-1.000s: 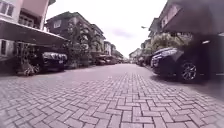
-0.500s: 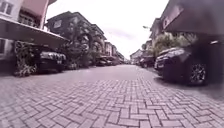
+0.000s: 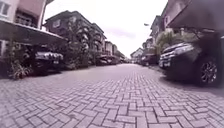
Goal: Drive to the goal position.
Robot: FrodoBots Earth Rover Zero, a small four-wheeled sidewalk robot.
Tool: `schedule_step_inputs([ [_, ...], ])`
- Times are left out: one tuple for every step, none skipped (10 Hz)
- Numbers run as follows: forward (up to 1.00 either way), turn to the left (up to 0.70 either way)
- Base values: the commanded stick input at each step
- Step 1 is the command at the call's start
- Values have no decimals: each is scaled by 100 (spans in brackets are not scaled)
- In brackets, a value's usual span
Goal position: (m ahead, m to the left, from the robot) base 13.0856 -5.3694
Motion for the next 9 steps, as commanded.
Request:
schedule_step_inputs([
  [70,0],
  [70,0],
  [70,0],
  [70,0],
  [70,0],
  [70,0],
  [70,0],
  [70,-35],
  [70,-35],
])
